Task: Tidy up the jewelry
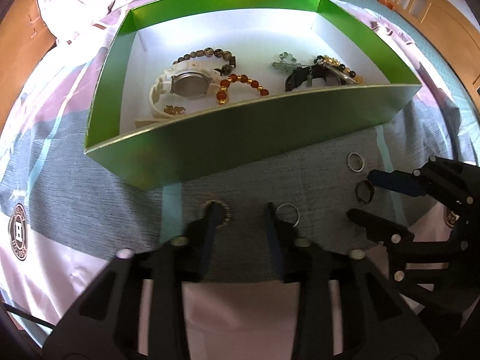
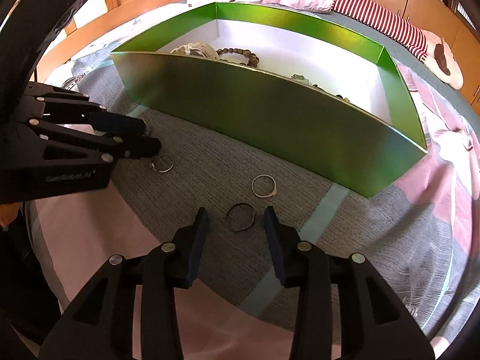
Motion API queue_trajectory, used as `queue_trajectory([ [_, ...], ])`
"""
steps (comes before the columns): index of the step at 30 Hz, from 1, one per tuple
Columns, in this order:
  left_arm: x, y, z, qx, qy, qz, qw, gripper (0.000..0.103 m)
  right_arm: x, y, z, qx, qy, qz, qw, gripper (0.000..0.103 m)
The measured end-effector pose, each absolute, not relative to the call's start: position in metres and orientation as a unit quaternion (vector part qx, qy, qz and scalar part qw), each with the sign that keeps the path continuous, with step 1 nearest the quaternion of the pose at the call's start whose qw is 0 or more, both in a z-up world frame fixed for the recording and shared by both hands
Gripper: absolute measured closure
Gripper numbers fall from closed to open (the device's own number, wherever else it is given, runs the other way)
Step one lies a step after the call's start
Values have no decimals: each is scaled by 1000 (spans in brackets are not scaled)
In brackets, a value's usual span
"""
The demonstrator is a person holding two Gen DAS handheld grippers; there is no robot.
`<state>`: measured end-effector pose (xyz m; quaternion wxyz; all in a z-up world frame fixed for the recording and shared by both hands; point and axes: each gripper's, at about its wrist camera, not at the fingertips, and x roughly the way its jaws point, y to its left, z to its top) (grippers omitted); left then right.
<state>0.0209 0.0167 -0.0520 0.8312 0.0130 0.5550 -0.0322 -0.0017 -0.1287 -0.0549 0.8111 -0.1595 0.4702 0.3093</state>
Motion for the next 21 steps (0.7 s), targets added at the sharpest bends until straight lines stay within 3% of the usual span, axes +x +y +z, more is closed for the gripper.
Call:
queue_trajectory([
  [3,21,17,-51,20,553,-22,832,90,-2,-127,-54,-158,469,315,810,83],
  [21,13,13,-37,11,537,-55,842,92,1,-125,-48,-152,462,313,816,83],
])
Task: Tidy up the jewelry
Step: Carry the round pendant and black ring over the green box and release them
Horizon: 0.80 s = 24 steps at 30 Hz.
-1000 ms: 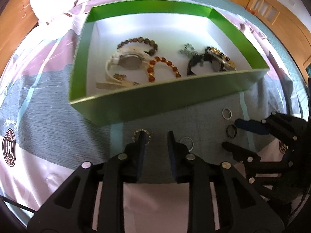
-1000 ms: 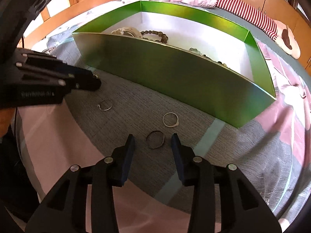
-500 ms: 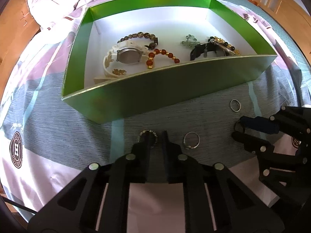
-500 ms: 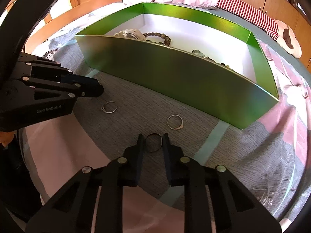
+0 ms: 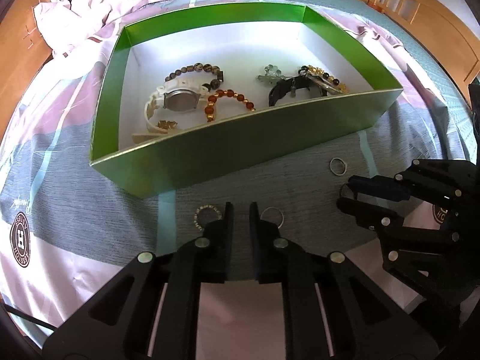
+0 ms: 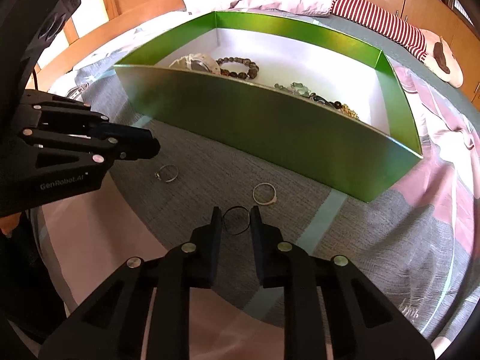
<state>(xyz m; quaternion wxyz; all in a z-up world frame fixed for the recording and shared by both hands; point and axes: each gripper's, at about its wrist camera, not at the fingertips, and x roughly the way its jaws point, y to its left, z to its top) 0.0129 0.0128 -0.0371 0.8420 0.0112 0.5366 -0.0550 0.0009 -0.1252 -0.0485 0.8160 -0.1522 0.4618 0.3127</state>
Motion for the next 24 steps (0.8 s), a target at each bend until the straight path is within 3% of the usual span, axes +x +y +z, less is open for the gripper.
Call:
queue_trajectory([
  [24,11,55,-10,-59,512,-41,856,92,3,-145,-38,-138,452,306,826,83],
])
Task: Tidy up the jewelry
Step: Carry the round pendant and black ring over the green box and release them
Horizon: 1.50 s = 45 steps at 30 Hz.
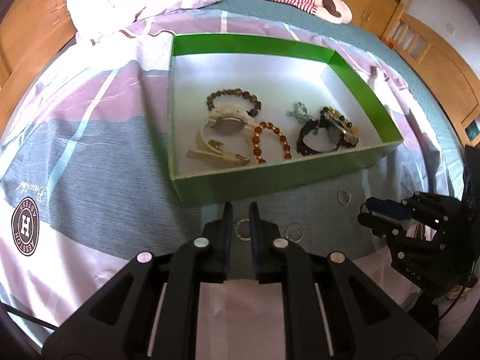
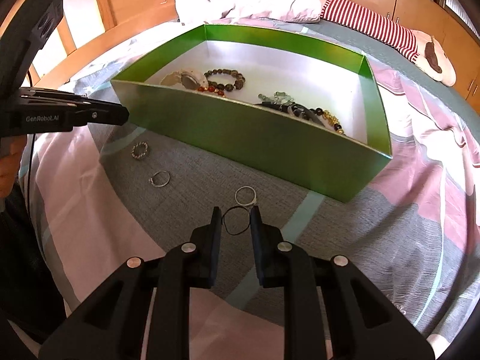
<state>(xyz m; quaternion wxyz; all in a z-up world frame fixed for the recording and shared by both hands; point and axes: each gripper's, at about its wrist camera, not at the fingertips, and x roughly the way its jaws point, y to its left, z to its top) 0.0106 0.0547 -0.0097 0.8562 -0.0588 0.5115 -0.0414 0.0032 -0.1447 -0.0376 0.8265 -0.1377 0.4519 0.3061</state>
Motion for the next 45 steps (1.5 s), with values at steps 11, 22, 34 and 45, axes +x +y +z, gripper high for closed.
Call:
queue_trajectory([
  [11,17,22,-53,14,556,-28,831,70,5,-141,-45,-140,462,306,821,83],
  [22,11,22,-43,20,548,-20,836,82,3,-137,-42,-141,457,306,823,83],
  [34,16,38,57,-31,442,-68,894,82,31,-152,32,-63,370,305,875,83],
  [45,79,46,33,-35,445,-25,895,46,79,-156,12,-16,388,255,885,50],
])
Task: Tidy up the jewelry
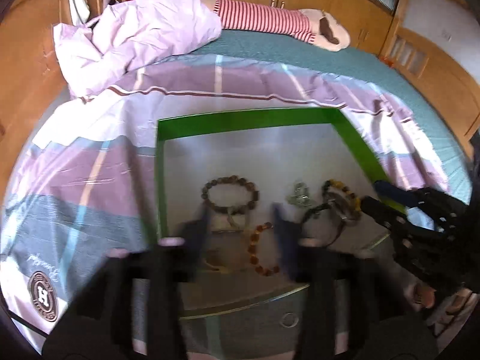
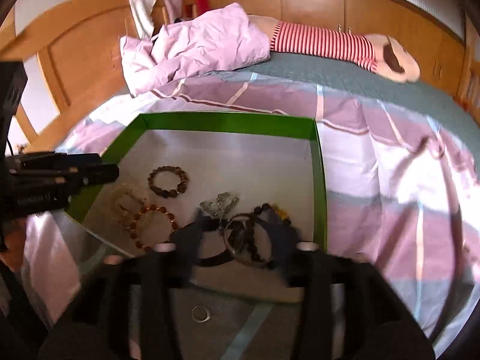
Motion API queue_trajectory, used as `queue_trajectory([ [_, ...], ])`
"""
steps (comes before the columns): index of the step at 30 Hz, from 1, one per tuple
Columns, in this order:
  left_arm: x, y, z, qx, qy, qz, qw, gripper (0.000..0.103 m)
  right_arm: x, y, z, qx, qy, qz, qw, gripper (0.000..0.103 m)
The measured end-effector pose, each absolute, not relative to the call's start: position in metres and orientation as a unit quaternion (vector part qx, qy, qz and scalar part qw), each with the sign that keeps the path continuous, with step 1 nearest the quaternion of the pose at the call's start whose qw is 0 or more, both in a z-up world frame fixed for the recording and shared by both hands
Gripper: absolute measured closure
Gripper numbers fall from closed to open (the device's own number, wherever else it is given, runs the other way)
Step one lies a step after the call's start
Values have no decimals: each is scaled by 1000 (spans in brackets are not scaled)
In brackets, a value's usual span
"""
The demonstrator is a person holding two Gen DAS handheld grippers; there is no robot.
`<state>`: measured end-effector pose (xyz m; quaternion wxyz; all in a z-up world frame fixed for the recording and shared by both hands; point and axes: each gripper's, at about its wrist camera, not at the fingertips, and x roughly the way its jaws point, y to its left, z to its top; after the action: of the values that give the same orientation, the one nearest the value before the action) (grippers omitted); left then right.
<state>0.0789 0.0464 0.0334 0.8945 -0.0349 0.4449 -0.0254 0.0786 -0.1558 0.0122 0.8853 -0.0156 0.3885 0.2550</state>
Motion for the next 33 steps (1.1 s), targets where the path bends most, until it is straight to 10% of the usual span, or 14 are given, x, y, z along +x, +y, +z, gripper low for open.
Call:
queue_trajectory([
  [17,7,-14,-42,19,545,-90,834,62,31,-117,-55,-137,467,296,822,50],
  [24,11,-16,-55,32,552,-73,830,83,27,-114,-58,-140,465,305,819,85],
  [33,9,-21,-52,45,549,-76,831,85,25,-127,-51,-135,471,292,821,85],
])
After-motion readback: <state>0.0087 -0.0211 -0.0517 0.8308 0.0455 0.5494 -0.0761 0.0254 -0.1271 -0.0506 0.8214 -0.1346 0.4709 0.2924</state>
